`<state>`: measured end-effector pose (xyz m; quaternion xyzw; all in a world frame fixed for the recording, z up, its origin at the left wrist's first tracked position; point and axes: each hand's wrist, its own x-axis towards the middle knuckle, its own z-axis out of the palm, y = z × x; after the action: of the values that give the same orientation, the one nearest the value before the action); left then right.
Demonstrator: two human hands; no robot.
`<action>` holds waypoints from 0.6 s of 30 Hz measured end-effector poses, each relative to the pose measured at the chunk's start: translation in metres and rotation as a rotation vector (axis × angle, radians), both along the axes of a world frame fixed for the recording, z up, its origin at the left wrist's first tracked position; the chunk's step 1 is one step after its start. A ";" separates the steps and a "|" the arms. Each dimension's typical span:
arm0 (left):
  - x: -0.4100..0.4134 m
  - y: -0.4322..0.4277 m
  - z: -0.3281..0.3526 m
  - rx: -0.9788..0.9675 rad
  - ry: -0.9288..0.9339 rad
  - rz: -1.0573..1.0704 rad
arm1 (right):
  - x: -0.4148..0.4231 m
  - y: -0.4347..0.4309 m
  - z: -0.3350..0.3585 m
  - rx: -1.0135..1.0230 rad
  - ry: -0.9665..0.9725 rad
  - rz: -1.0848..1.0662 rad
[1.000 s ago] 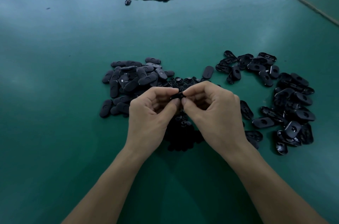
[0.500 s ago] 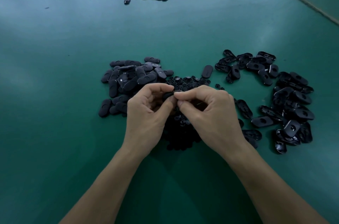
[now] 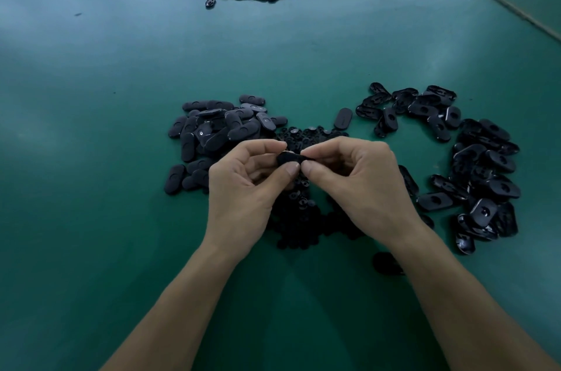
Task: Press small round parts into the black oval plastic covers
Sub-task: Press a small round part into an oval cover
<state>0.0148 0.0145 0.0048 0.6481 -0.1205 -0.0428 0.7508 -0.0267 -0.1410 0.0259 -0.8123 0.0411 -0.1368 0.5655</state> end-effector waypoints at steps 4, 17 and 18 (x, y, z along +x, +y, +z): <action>0.000 0.000 0.000 0.001 0.003 -0.009 | -0.001 0.001 0.001 0.001 0.022 -0.001; 0.001 0.001 0.001 -0.013 0.018 0.028 | -0.001 0.000 0.001 0.040 0.049 0.012; 0.001 0.001 0.001 -0.017 0.016 0.028 | -0.001 -0.001 0.001 0.042 0.052 0.016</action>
<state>0.0154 0.0160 0.0059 0.6428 -0.1058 -0.0366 0.7578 -0.0274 -0.1416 0.0265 -0.8038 0.0523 -0.1101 0.5823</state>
